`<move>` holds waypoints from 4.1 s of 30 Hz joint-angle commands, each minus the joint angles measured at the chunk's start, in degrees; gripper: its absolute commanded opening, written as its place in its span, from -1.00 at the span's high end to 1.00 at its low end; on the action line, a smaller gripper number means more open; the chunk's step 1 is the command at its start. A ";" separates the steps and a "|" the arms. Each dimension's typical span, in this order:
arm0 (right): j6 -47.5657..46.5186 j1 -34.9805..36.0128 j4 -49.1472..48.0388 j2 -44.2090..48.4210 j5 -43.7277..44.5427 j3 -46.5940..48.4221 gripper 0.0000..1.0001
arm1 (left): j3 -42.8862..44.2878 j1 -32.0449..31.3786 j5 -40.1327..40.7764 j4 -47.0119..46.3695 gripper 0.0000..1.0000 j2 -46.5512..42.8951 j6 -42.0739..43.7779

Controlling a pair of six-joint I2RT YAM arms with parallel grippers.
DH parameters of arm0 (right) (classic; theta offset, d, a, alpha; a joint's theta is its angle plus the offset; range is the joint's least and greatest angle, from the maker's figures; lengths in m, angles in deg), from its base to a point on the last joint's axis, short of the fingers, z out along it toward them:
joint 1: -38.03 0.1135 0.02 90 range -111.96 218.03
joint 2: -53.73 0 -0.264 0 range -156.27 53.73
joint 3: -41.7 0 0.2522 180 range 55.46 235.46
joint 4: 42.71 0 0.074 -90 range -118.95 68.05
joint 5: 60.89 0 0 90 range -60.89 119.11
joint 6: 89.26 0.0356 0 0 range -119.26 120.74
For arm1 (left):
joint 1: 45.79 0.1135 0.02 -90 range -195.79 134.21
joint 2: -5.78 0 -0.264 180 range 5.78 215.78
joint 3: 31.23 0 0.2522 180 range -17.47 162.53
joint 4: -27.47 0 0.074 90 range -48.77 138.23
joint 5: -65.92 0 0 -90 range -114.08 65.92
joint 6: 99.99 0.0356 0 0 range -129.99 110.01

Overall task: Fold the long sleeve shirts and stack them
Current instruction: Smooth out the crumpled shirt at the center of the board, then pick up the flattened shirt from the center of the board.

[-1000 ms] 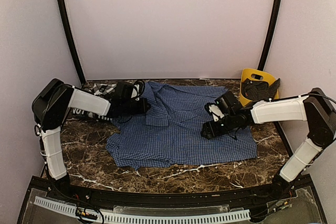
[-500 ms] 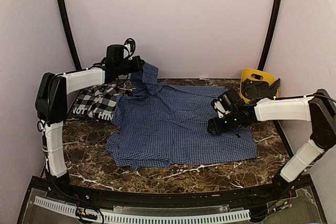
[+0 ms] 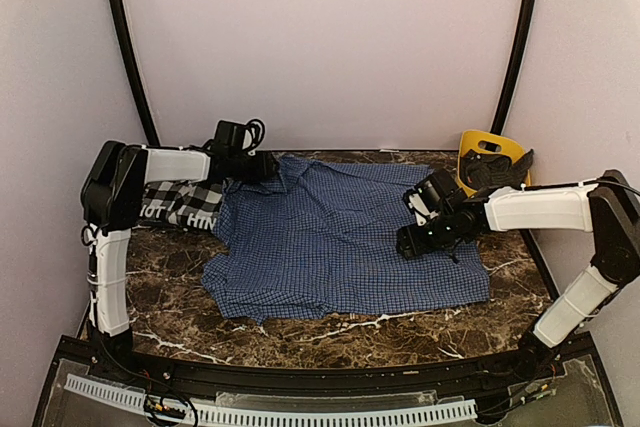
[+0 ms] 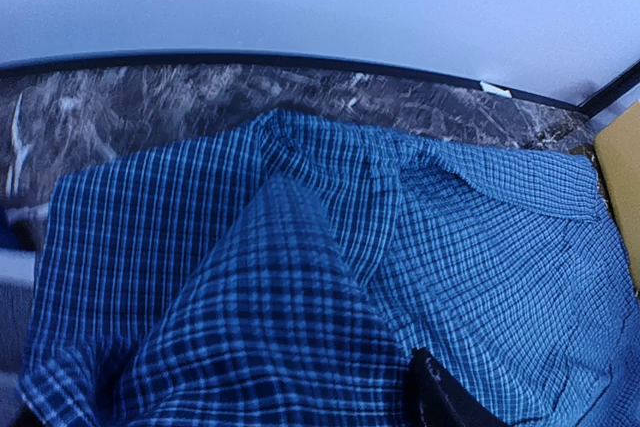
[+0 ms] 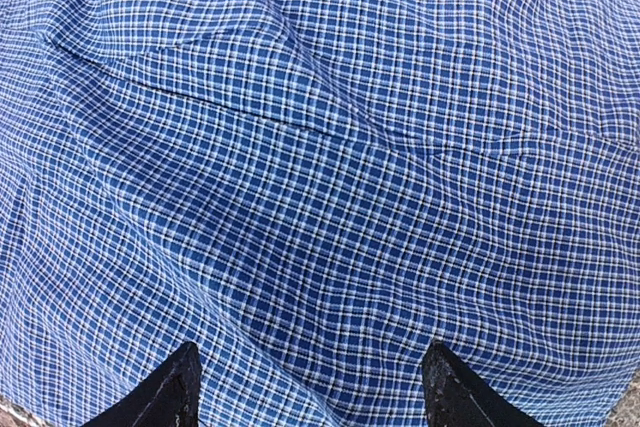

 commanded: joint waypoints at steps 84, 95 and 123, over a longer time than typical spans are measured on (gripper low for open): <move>9.02 15.39 22.02 14.48 -2.37 -1.05 -0.49 | -47.59 -33.36 -2.93 54.25 1.00 -84.87 -31.52; 12.67 15.12 23.82 15.93 -0.77 -4.54 -0.50 | -48.46 -33.44 -6.16 43.55 1.00 -82.03 -26.70; 12.21 11.98 22.41 1.07 1.00 -5.54 -0.28 | -42.94 -32.05 4.60 39.96 1.00 -72.74 -19.20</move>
